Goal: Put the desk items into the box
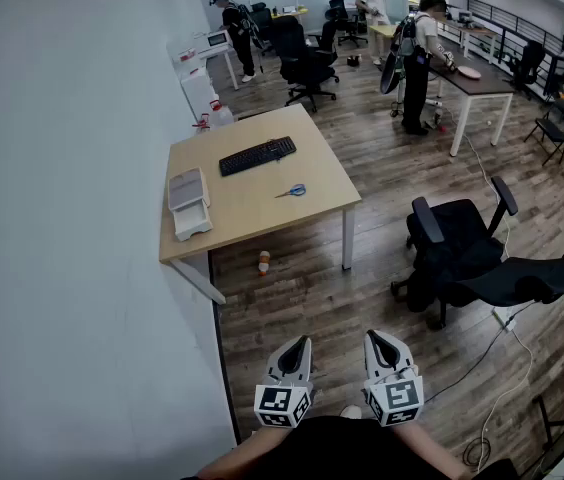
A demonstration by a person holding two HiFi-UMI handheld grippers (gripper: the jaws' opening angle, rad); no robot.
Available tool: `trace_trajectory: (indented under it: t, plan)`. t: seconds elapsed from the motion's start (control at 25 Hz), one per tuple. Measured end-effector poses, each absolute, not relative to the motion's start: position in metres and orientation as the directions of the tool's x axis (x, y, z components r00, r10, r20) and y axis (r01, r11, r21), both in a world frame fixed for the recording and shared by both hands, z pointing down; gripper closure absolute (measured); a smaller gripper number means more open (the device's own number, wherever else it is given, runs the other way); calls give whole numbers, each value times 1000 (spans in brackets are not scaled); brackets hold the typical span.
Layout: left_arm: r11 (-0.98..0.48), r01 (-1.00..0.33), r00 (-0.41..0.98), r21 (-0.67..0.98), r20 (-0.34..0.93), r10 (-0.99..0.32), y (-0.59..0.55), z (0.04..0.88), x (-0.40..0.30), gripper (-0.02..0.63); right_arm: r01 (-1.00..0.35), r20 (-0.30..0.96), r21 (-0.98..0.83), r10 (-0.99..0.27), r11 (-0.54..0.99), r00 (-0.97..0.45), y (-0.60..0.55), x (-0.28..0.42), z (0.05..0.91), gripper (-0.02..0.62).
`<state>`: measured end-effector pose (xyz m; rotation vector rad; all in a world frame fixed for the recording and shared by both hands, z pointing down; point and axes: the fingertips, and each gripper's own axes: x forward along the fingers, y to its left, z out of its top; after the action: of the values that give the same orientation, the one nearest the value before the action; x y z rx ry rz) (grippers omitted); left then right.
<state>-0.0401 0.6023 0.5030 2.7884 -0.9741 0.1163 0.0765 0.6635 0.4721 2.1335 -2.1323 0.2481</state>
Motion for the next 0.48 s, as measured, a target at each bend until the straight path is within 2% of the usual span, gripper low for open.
trace_trajectory:
  t: [0.16,0.48]
  plan:
    - [-748,-646,763,149,113,-637,605,503,-33,588,-997,159,-75,-987,-21,9,670,94,476,535]
    - [-752,-645,764,139,153,-627,604,524,-12,588,-993,189,-121,-982,-15,-8,663,115,503,535]
